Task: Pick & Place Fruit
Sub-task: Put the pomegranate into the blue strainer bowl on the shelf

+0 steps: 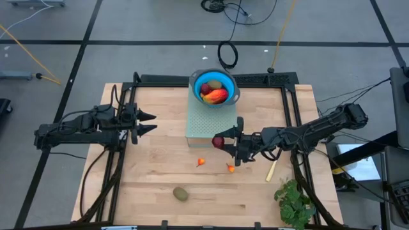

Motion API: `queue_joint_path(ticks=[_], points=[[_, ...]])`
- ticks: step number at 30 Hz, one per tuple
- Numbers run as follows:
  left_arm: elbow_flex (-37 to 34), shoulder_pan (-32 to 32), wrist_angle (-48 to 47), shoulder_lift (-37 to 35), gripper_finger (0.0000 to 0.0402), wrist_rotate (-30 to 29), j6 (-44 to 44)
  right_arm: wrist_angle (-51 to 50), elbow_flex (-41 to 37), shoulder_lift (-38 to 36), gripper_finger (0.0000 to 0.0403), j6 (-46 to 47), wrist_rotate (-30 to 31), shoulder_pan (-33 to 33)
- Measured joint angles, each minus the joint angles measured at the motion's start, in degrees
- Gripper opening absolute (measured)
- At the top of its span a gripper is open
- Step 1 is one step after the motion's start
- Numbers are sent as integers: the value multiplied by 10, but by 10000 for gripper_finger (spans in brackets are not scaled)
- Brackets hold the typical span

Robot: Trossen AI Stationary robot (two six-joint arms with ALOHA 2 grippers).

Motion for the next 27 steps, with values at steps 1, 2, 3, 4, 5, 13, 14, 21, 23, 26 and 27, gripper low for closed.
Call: queue_joint_path(ticks=[1, 2, 3, 4, 5, 13, 14, 21, 23, 26, 27], points=[[0, 0, 0, 0, 234, 0, 0, 0, 0, 0, 191, 0, 0, 0], [0, 0, 0, 0, 235, 0, 0, 0, 0, 0, 191, 0, 0, 0], [0, 0, 0, 0, 235, 0, 0, -1, 0, 0, 192, 0, 0, 0], [0, 0, 0, 0, 234, 0, 0, -3, 0, 0, 192, 0, 0, 0], [0, 0, 0, 0, 235, 0, 0, -5, 0, 0, 192, 0, 0, 0], [0, 0, 0, 0, 235, 0, -1, -43, 0, 0, 192, 79, 91, 0], [0, 0, 0, 0, 234, 0, -1, -57, 0, -3, 192, 84, 106, 0], [0, 0, 0, 0, 234, 0, -5, -121, 0, -14, 190, 112, 219, 0], [0, 0, 0, 0, 235, 0, -6, -134, 0, -20, 190, 107, 255, 0], [0, 0, 0, 0, 235, 0, -6, -148, 0, -29, 192, 105, 289, 0], [0, 0, 0, 0, 235, 0, -6, -154, 0, -33, 192, 104, 302, 0]])
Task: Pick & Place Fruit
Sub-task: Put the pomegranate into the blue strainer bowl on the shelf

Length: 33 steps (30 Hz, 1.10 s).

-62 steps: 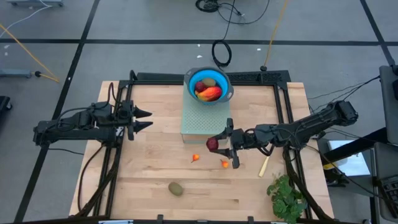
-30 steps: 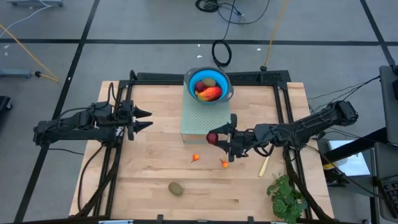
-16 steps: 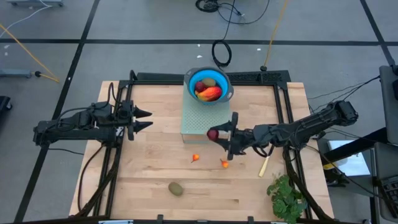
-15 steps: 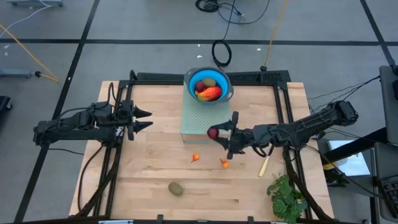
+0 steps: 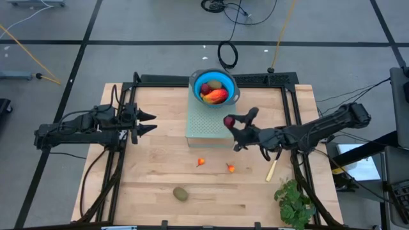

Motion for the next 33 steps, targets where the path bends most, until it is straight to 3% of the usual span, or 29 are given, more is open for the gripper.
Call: queue_joint_path(ticks=[12, 33], points=[[0, 0, 0, 0, 234, 0, 1, 0, 0, -53, 193, -89, 188, -2], [0, 0, 0, 0, 235, 0, -13, 52, 0, -105, 191, -136, 191, -19]])
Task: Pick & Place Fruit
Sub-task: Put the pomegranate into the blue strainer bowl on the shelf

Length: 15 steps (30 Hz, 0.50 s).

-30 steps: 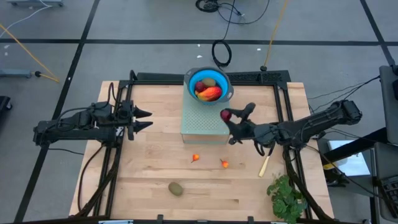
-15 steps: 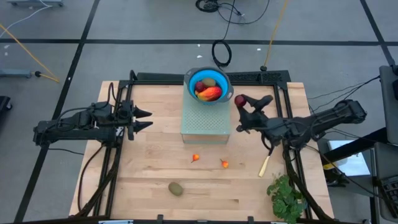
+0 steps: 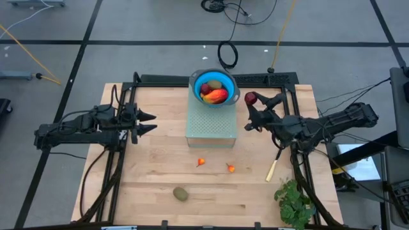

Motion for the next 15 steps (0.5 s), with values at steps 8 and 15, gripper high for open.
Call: queue_joint_path(ticks=[8, 15], points=[[0, 0, 0, 0, 235, 0, -17, 45, 0, 0, 195, 3, -96, -47], [0, 0, 0, 0, 235, 0, -13, 42, 0, 0, 196, 47, -181, -102]])
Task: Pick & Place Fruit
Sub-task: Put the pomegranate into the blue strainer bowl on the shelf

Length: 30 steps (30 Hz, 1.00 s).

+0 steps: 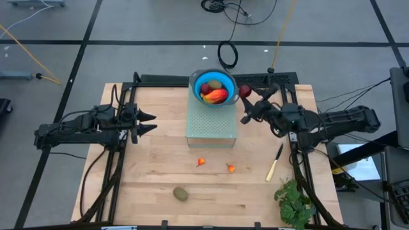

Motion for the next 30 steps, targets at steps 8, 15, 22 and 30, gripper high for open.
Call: queue_joint_path(ticks=[8, 15, 22, 30], points=[[0, 0, 0, 0, 234, -4, 21, -15, 0, 0, 196, 78, -97, -78], [0, 0, 0, 0, 234, -57, 21, -23, 0, 4, 196, 170, -171, -143], [0, 0, 0, 0, 234, -76, 17, -109, 45, 40, 196, 231, -225, -191], [0, 0, 0, 0, 235, -77, 17, -182, 139, 106, 196, 247, -279, -222]])
